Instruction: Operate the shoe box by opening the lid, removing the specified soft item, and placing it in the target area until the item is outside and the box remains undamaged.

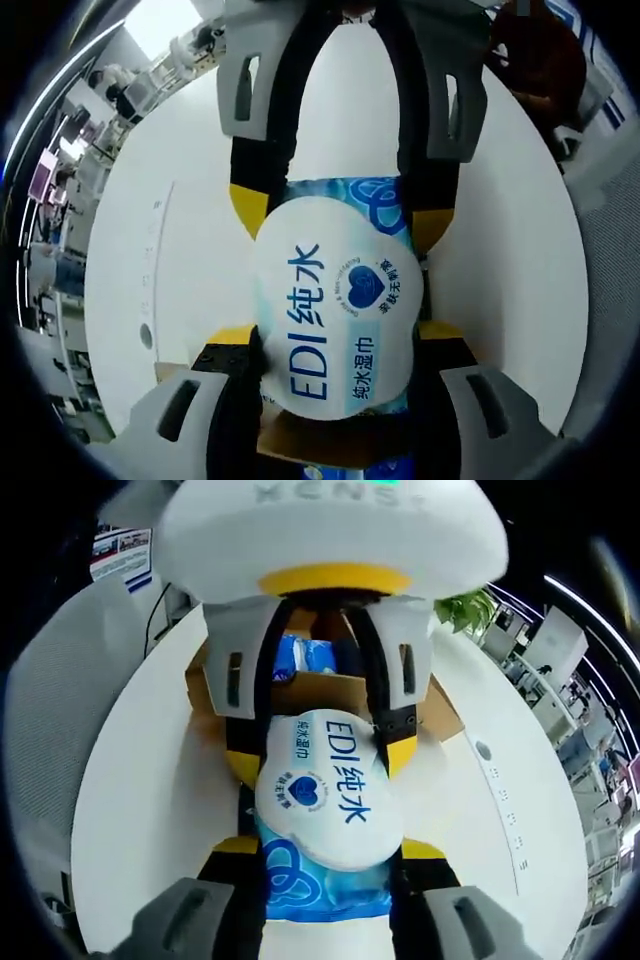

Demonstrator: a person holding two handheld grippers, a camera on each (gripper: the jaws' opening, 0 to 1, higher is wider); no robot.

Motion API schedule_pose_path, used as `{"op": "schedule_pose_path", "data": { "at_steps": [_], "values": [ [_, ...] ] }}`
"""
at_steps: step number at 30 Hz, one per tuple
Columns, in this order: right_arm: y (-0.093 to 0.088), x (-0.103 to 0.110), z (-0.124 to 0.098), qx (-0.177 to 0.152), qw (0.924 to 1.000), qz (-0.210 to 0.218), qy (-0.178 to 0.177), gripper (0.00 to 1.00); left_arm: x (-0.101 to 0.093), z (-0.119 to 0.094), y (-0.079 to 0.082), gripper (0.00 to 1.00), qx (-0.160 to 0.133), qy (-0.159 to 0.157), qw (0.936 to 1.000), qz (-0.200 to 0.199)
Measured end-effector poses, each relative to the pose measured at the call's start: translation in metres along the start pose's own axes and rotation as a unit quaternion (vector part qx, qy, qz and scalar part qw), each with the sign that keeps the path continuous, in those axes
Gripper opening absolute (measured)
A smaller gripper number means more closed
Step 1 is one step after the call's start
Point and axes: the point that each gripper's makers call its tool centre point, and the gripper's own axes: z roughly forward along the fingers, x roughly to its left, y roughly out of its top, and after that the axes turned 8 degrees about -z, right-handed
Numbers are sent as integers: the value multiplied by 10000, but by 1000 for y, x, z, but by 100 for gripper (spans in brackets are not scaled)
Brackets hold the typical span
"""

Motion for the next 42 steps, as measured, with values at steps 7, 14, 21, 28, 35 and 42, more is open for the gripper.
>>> {"op": "schedule_pose_path", "data": {
  "at_steps": [7, 14, 21, 28, 35, 42],
  "values": [
    [-5, 4, 3, -11, 10000, 3, -3, 45, -3, 6, 0, 58, 32, -21, 10000, 16],
    [-7, 3, 8, -6, 9999, -124, -24, 46, -2, 9, -3, 58, 28, 52, 10000, -42],
    [-13, 6, 10, 35, 9999, -102, 9, 46, -4, 12, -2, 59, -19, 56, 10000, -36],
    [-17, 7, 11, 21, 9999, -125, -23, 48, -7, 12, 0, 61, -172, 82, 9998, -95],
    [-20, 6, 11, 175, 9998, -40, -76, 51, -8, 18, -3, 66, -30, 126, 9997, 211],
    [-19, 9, 4, 164, 9998, 84, -87, 53, -8, 11, 1, 66, -190, 15, 9998, -29]
  ]
}}
